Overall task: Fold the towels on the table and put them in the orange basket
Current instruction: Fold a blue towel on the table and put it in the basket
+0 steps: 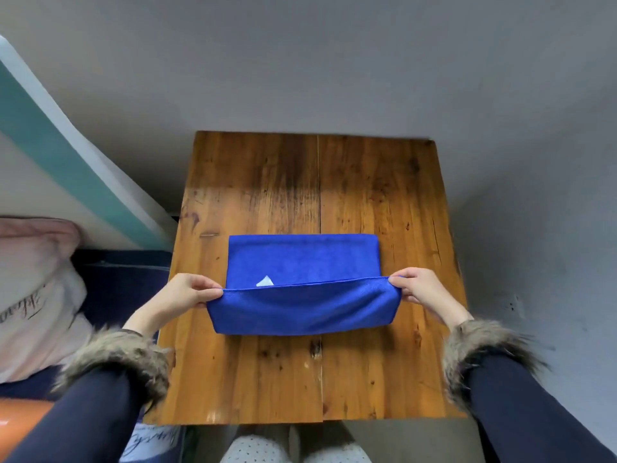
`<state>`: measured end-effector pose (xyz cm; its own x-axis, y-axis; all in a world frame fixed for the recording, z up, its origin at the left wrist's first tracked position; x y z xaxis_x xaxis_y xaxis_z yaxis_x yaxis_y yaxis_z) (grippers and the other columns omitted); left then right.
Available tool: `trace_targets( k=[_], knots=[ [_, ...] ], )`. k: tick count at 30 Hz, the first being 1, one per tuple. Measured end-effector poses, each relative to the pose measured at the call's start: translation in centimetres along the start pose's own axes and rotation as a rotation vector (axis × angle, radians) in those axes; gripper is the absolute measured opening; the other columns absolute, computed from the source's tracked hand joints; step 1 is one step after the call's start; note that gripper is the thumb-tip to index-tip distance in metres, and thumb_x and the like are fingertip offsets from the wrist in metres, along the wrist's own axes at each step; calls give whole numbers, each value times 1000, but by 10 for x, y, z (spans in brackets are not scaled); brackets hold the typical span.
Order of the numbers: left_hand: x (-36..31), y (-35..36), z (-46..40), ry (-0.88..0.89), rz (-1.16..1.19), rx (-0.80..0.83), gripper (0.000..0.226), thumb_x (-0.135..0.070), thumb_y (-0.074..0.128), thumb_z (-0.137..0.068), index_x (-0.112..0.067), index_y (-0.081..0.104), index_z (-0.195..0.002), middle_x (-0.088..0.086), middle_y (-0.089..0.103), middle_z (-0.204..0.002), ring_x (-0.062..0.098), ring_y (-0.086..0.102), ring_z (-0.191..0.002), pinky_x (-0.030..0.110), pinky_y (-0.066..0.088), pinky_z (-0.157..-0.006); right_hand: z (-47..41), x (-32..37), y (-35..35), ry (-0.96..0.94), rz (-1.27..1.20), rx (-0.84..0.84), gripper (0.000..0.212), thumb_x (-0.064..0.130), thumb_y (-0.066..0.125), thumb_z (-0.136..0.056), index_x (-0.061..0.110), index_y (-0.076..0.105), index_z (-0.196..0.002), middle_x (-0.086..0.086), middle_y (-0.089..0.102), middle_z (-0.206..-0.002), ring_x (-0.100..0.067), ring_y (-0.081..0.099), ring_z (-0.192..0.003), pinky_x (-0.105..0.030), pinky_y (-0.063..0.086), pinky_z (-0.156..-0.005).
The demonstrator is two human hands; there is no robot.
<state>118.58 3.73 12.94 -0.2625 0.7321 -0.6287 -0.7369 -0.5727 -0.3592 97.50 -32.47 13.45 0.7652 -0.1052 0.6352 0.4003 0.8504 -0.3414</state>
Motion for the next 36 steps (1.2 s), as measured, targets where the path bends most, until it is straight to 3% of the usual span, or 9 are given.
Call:
trace_targets(
  k=[3,9,13,19,25,32,36],
  knots=[
    [-8,-2,-25,-17,-12,-18,8,-15,67,-85,-8,71,-87,5,71,-88,15,62,-82,23,51,-72,-22,10,8,-11,-39,-33,8,3,58,-88,1,63,-93,-9,61,-79,-13,55,-64,-18,47,-55],
    [-17,1,-74,-45,-40,-26,7,-15,68,-85,-9,68,-80,6,66,-90,16,55,-80,26,46,-70,-68,22,23,2,-63,-80,5,2,57,-88,3,61,-91,-8,58,-74,-12,52,-62,-12,45,-44],
    [-19,2,-92,-13,-39,-43,7,-13,67,-85,-8,67,-81,5,65,-89,14,54,-79,24,44,-70,-90,19,26,-3,-42,-89,5,4,59,-87,7,63,-85,-6,60,-74,-12,53,-64,-23,44,-58],
    [-25,-6,-104,86,-67,-93,7,-16,63,-89,-10,66,-87,-3,62,-82,3,52,-74,17,41,-69,-111,18,26,-51,-91,-125,7,9,60,-87,9,66,-83,-3,62,-81,-13,53,-74,-27,43,-68],
    [-18,-5,-117,124,-15,-119,11,-21,62,-89,-11,66,-89,-1,61,-83,6,49,-73,19,38,-68,-123,18,29,-95,-128,-171,16,9,58,-87,16,64,-75,-5,63,-88,-17,56,-87,-32,42,-79],
    [-11,1,-140,94,45,-209,7,-23,65,-87,-19,64,-81,-6,56,-73,2,43,-60,12,33,-50,-138,18,37,-144,-62,-243,9,10,58,-87,8,67,-85,1,63,-83,-12,56,-82,-23,43,-72],
    [-10,4,-145,116,42,-255,9,-25,63,-87,-22,63,-79,-7,52,-67,5,40,-57,19,32,-53,-141,19,40,-211,120,-342,15,13,54,-90,5,64,-97,-6,62,-93,-18,56,-89,-33,44,-83]
  ],
)
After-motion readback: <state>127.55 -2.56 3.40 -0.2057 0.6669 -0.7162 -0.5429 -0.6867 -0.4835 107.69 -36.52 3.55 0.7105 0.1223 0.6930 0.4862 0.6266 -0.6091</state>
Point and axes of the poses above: each hand's wrist, its own z-axis away from the middle knuckle, its own y-axis out of the palm, x = y × z, the point moved 3 cm from there along -z, towards the middle knuckle
